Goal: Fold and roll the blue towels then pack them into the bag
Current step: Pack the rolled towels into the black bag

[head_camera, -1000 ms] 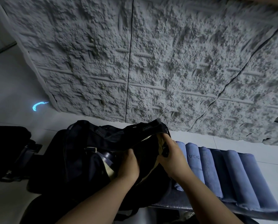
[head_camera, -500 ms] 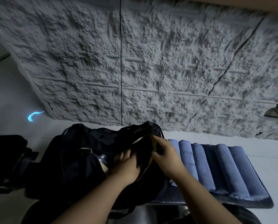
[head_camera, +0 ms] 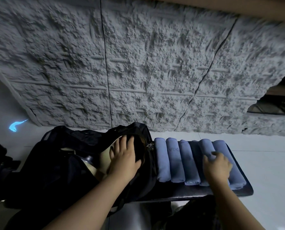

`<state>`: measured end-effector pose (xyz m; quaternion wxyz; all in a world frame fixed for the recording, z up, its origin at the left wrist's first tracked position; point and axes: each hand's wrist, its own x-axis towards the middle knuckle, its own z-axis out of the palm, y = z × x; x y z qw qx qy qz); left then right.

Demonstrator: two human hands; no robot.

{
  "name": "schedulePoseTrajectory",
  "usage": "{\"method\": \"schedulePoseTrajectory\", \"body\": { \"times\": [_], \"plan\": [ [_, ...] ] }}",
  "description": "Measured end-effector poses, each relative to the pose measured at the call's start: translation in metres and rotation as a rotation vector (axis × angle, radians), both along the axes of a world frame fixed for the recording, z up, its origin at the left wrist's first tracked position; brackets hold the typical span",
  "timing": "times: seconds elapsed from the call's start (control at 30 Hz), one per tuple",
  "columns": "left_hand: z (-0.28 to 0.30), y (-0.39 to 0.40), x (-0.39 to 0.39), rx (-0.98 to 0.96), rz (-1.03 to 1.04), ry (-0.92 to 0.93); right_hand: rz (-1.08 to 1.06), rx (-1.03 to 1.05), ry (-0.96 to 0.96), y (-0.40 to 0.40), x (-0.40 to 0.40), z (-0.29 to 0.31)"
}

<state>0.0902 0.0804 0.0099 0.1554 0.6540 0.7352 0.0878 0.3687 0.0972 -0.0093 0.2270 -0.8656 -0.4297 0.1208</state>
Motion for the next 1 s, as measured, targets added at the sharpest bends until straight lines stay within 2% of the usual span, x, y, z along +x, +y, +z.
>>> {"method": "schedulePoseTrajectory", "body": {
  "times": [0.13, 0.27, 0.47, 0.63, 0.73, 1.0],
  "plan": [
    [0.002, 0.002, 0.004, -0.004, -0.047, 0.028, -0.065, -0.180, -0.065, -0.002, 0.036, 0.007],
    [0.002, 0.003, 0.004, 0.000, -0.086, 0.039, 0.051, -0.429, -0.068, 0.006, 0.063, 0.005],
    [-0.002, 0.002, 0.017, 0.368, -0.131, -0.222, 0.168, -0.579, -0.021, 0.020, 0.079, 0.002],
    [0.000, 0.003, 0.027, 0.419, -0.130, -0.318, 0.248, -0.708, 0.004, 0.029, 0.084, 0.004],
    [0.000, 0.002, 0.029, 0.418, -0.142, -0.329, 0.227, -0.713, -0.017, 0.027, 0.081, 0.002],
    [0.005, 0.007, 0.021, 0.323, -0.159, -0.330, 0.138, -0.505, -0.177, 0.011, 0.063, 0.003]
  ]
}}
